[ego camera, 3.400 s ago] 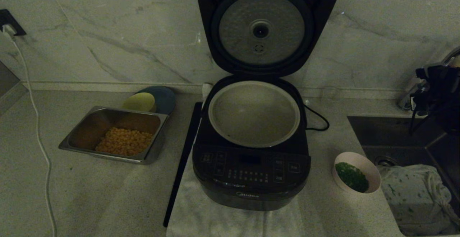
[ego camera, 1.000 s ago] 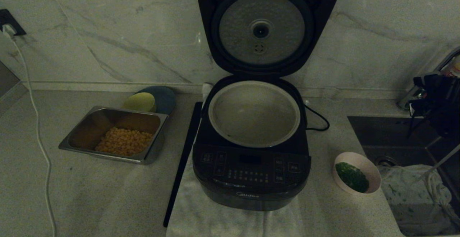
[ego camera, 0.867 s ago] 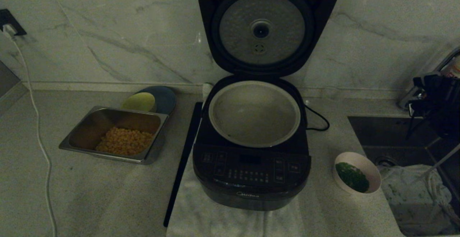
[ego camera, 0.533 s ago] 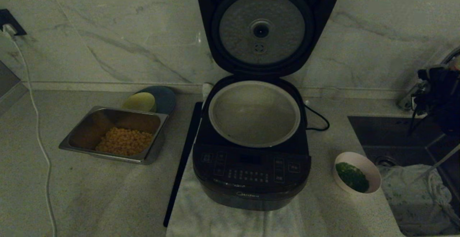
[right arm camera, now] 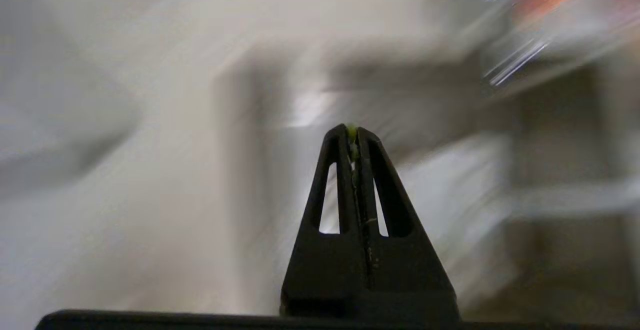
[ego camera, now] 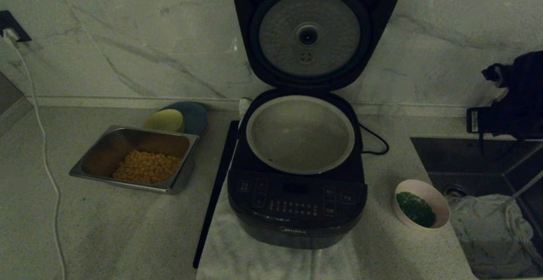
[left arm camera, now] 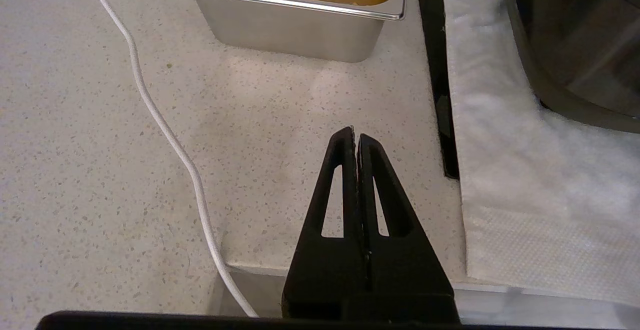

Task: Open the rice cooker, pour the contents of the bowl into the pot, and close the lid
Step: Fill a bowl with water from the tap

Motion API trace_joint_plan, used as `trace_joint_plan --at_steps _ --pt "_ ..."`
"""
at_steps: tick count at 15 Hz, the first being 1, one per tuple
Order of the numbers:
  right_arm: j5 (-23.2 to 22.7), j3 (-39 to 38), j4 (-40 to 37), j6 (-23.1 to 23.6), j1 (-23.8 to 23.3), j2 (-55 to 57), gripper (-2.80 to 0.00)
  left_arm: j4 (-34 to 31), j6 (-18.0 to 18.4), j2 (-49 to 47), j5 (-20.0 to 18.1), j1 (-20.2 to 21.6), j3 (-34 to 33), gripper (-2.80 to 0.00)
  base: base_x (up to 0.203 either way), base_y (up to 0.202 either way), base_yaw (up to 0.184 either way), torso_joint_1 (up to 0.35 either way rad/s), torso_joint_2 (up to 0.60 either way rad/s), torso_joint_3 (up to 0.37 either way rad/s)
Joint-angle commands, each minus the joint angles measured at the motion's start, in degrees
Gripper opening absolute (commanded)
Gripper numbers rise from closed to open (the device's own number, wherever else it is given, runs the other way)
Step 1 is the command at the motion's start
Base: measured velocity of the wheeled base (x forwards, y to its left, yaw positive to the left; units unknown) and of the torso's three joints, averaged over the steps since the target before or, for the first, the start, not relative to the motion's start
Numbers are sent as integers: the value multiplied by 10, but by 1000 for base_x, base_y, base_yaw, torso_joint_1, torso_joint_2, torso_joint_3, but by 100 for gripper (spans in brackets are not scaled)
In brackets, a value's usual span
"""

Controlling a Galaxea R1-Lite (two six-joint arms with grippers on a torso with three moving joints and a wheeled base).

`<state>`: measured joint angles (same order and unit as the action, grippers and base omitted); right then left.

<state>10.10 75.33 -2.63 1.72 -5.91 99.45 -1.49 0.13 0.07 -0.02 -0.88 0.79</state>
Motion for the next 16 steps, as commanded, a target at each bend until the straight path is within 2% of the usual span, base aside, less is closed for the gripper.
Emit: trace_joint_plan --at_steps 1,3,6,7,8,10,13,16 --pt "-94 -5 -277 -51 32 -123 -280 0 0 0 0 0 0 -280 0 0 0 0 0 0" --pt "-124 -31 -357 -86 40 -161 -280 0 0 0 0 0 0 -280 0 0 0 0 0 0" --pt "-128 -123 -369 -95 43 -194 -280 0 0 0 0 0 0 -280 0 0 0 0 0 0" --pt "-128 -152 -364 -96 43 -197 -41 0 0 0 0 0 0 -280 0 0 0 0 0 0" --pt "-128 -178 -355 -97 43 -197 0 0 0 0 0 0 0 -280 0 0 0 0 0 0" --pt "-127 -232 -323 -99 43 -192 0 0 0 0 0 0 0 -280 0 0 0 0 0 0" --pt "-127 -314 -217 -100 43 -170 0 0 0 0 0 0 0 -280 0 0 0 0 0 0" --pt "-127 -355 -139 -101 34 -124 0 0 0 0 0 0 0 -280 0 0 0 0 0 0"
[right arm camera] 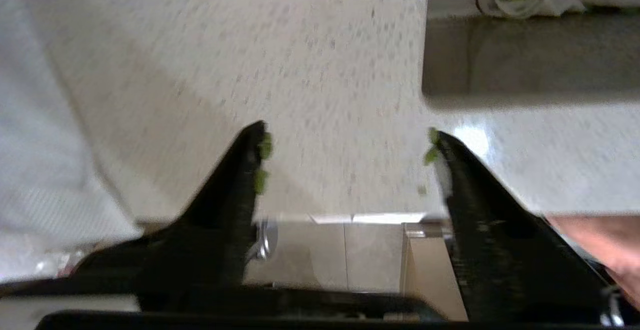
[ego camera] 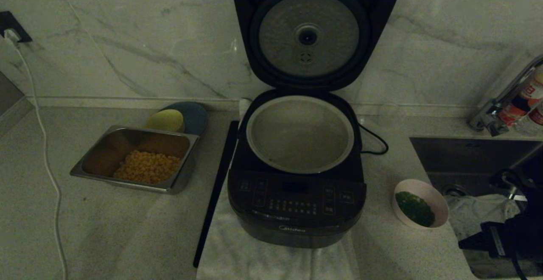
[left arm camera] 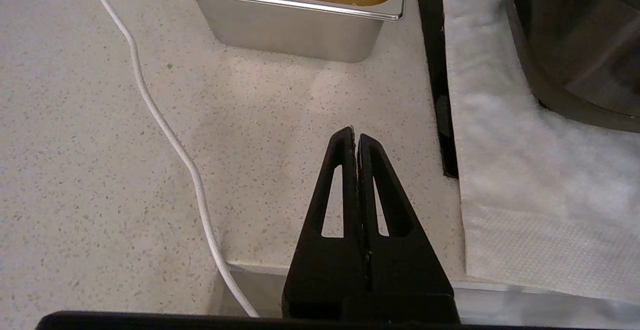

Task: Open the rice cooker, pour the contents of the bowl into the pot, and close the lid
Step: Fill a bowl with water from the tap

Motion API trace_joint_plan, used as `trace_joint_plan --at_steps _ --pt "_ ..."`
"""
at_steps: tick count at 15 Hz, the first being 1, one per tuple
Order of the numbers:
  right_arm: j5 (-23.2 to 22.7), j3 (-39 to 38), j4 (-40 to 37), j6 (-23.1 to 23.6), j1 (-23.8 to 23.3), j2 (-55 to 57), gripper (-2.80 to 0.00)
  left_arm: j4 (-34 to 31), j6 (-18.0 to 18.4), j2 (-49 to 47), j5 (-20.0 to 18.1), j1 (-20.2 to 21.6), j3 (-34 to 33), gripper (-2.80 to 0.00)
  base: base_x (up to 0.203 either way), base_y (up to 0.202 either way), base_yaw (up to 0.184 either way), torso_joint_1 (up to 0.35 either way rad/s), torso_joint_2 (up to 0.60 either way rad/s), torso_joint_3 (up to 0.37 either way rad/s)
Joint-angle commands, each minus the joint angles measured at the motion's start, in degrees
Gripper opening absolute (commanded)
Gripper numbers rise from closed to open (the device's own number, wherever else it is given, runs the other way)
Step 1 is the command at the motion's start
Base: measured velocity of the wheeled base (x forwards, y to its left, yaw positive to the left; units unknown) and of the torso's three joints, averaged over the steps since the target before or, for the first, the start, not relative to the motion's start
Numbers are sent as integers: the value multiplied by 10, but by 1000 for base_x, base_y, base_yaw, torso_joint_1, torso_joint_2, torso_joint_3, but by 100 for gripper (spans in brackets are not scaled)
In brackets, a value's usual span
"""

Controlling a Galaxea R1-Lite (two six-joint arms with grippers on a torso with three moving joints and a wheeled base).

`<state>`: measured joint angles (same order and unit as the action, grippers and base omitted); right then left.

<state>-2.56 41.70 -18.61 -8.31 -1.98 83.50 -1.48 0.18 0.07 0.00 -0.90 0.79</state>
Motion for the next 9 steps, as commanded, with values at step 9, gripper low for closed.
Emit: trace_joint_plan --at_steps 9 --pt "-33 -9 115 -7 -50 115 0 0 0 0 0 0 0 -280 0 0 0 0 0 0"
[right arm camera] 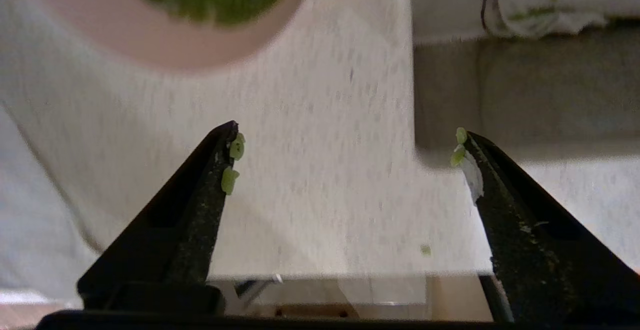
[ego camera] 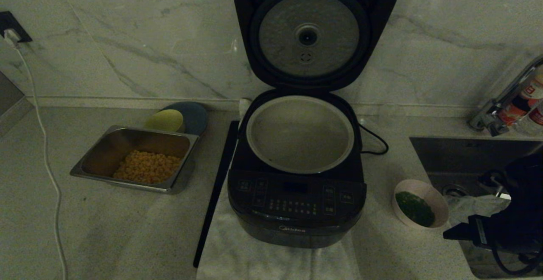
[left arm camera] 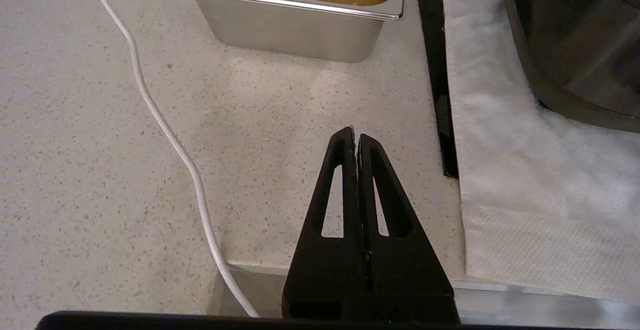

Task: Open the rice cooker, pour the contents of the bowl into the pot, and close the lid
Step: Fill a bowl with water from the tap

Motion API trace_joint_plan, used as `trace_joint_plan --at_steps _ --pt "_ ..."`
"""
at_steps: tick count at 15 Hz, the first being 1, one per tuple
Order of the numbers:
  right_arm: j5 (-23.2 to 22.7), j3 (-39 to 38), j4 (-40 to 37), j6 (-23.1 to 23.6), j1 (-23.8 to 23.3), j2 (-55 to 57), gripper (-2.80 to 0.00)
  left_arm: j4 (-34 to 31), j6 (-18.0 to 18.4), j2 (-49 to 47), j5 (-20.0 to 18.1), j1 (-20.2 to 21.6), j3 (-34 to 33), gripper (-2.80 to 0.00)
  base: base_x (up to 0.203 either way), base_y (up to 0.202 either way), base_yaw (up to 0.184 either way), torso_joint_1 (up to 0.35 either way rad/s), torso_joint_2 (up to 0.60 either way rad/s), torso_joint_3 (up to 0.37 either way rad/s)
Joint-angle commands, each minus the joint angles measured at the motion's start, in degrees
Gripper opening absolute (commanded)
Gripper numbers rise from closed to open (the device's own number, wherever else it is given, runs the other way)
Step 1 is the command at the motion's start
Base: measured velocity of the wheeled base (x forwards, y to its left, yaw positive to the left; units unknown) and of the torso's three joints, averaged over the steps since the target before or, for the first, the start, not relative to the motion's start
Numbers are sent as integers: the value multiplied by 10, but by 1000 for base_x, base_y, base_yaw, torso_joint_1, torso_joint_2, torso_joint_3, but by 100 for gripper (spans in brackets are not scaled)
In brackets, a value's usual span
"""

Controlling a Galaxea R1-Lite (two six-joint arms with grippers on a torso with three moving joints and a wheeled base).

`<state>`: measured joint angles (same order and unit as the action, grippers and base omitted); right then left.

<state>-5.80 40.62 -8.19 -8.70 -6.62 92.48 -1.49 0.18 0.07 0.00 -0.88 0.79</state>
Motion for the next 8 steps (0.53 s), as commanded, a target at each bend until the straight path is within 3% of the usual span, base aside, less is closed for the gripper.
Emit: trace_joint_plan --at_steps 1,8 --pt "-1 2 27 -16 -3 35 0 0 -1 0 0 0 0 -280 0 0 0 0 0 0" --pt "-6 45 46 -45 -3 69 0 0 0 0 0 0 0 -280 0 0 0 0 0 0"
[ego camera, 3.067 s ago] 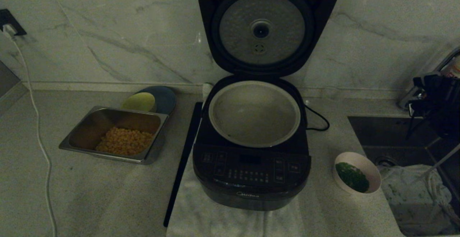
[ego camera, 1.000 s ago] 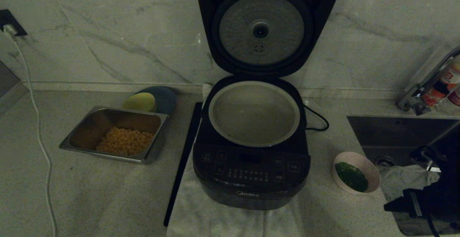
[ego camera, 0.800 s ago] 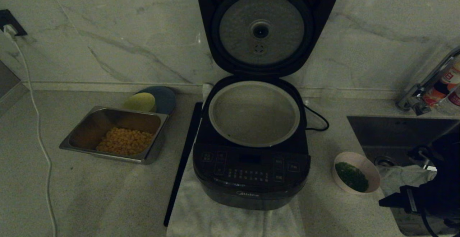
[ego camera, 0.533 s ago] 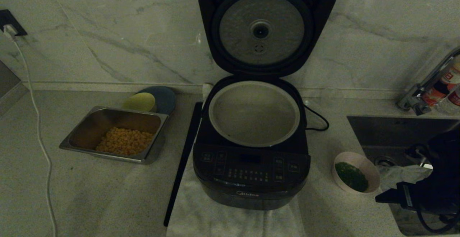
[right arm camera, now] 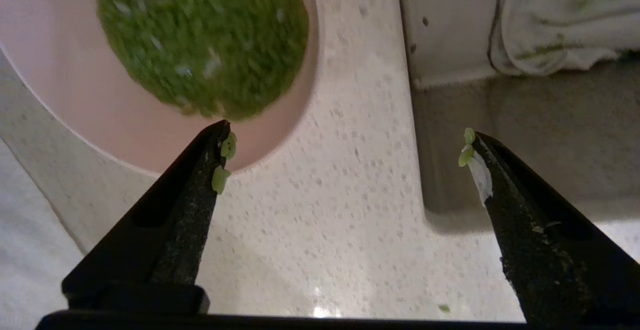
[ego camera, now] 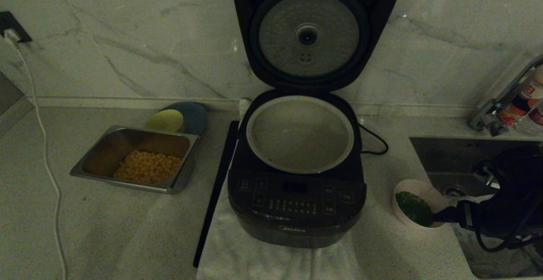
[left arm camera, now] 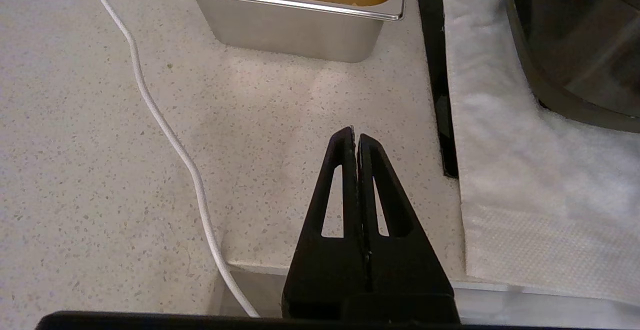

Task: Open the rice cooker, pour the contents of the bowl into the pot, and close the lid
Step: Fill a bowl with water from the tap

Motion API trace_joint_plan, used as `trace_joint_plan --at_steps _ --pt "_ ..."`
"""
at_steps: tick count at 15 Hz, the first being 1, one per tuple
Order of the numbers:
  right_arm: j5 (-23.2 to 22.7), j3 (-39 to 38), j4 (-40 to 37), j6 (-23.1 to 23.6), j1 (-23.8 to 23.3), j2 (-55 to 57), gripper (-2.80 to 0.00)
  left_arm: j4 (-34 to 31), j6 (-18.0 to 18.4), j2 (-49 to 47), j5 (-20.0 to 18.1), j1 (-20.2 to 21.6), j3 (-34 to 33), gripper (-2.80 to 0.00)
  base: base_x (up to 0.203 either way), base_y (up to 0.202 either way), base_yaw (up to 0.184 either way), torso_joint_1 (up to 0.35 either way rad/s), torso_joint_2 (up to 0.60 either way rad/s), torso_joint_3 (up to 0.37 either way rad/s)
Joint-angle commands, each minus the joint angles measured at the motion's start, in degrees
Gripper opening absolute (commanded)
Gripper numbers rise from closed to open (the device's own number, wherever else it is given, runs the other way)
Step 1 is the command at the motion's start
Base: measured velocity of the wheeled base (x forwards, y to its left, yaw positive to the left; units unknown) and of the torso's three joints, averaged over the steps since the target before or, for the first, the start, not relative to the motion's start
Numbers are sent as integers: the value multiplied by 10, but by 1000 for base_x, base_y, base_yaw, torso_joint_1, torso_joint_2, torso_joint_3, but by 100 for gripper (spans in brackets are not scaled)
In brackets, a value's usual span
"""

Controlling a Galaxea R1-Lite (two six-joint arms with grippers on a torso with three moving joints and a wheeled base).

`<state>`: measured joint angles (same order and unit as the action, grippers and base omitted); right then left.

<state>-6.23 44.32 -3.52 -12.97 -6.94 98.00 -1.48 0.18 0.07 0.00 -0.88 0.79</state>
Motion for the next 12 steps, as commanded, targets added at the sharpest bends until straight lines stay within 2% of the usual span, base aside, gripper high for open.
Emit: trace_joint_plan --at_steps 1,3,12 --pt "-1 14 1 -8 0 21 0 0 0 0 0 0 0 -280 0 0 0 0 0 0" --pt "-2 26 3 -22 -1 38 0 0 0 0 0 0 0 -280 0 0 0 0 0 0" --pt "-1 56 4 -25 -4 99 0 0 0 0 0 0 0 -280 0 0 0 0 0 0"
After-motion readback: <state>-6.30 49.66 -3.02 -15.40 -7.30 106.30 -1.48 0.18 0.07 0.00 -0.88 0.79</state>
